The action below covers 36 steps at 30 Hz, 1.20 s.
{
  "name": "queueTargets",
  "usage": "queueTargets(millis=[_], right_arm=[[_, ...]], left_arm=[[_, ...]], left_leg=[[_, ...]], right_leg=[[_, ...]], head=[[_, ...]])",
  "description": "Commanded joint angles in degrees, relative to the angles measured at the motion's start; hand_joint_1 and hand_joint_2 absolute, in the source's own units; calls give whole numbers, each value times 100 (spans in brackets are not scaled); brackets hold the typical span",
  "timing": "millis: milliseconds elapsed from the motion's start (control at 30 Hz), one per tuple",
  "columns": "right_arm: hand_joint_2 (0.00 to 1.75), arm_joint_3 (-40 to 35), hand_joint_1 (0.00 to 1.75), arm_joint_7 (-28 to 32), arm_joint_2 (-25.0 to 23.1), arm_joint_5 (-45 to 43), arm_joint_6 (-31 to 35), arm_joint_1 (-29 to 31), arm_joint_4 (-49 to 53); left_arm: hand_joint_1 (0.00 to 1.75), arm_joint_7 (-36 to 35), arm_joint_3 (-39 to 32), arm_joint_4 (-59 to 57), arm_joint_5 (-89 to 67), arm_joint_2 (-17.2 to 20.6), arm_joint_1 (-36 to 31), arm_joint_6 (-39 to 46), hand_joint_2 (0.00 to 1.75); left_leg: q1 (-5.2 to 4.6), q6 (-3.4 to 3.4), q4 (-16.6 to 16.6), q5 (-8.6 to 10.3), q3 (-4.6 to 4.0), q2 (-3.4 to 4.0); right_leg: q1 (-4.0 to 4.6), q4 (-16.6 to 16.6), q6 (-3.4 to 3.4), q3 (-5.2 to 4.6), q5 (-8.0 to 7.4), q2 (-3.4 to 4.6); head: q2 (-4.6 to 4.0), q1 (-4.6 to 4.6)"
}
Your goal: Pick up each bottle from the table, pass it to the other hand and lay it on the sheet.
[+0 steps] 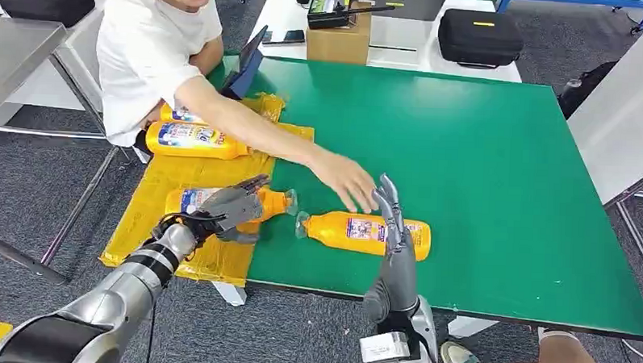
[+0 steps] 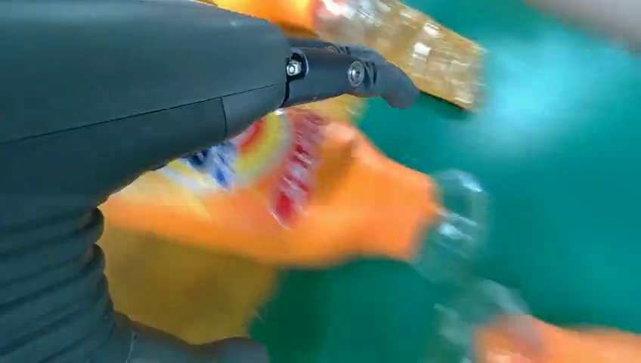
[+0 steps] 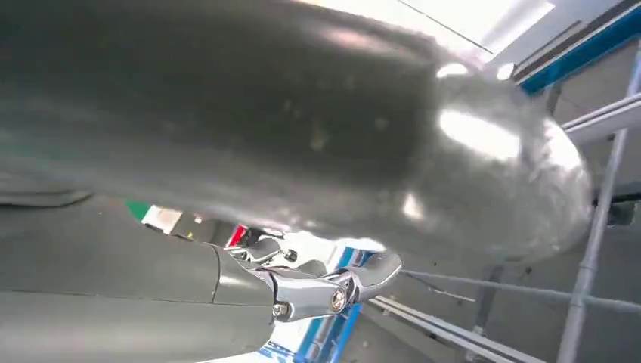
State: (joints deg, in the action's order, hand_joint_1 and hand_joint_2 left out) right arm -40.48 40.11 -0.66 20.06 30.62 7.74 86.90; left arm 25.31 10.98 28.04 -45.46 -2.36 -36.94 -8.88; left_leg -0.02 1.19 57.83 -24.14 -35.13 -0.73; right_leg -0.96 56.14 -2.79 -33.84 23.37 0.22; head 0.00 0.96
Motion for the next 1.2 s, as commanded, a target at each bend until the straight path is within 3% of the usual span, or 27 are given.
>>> queueTargets(millis=[33,200,300,400,567,600,700,867,1200], right_arm=[[0,-412,0,-11,232,-153,127,383,-420],[0,-395,0,-11,259,-104,198,320,-414],[0,-395,0,-11,259,-104,198,320,-414],[0,321,0,-103,-29,800,385,51,-970],[0,1496,0,-925,-230,2089,-241,119,-2467],[175,1524,0,-970,-170,2281,-298,203,-2698],[175,1753,0,-1001,-102,2549,-165,435,-3131],[175,2021,0,-1780,73,3322,-308,863,-3582],[175,1982,0,-2383,156,4167,-456,1352,-4315]], left_arm=[[0,222,-371,347,522,-139,110,-197,175],[0,578,-524,2233,1696,-176,819,-306,175],[0,578,-524,2233,1696,-176,819,-306,175],[0,453,-1018,4121,3423,-714,1536,29,175],[0,490,-1089,6409,5410,-1092,2581,1477,175],[0,781,-1108,6586,5167,-1152,2667,2090,175],[0,1109,-843,6940,5044,-1114,2879,2553,175],[0,1201,-344,7513,5122,-1010,3291,2737,175],[0,1217,55,7541,4818,-861,3317,2885,175]], left_leg=[[6,-8,-2,-11,21,20],[6,-8,-1,-15,17,20],[5,-5,1,-10,-4,13],[7,-9,0,-19,9,17],[8,-5,-1,-18,-1,24],[5,-3,-3,-14,-10,29],[7,-6,-3,-17,-4,24],[0,-2,-1,-9,-26,11],[2,-3,-2,-9,-17,9]], right_leg=[[8,-6,13,18,4,11],[8,-4,13,13,9,10],[6,-2,7,-5,5,4],[10,-5,13,9,14,4],[10,-10,9,-2,10,6],[7,-12,6,-14,2,14],[9,-13,9,-5,6,7],[1,-6,4,-28,1,7],[4,-6,6,-19,3,4]], head=[[0,0],[0,2],[-2,0],[0,-2],[0,0],[0,4],[0,2],[0,4],[0,0]])
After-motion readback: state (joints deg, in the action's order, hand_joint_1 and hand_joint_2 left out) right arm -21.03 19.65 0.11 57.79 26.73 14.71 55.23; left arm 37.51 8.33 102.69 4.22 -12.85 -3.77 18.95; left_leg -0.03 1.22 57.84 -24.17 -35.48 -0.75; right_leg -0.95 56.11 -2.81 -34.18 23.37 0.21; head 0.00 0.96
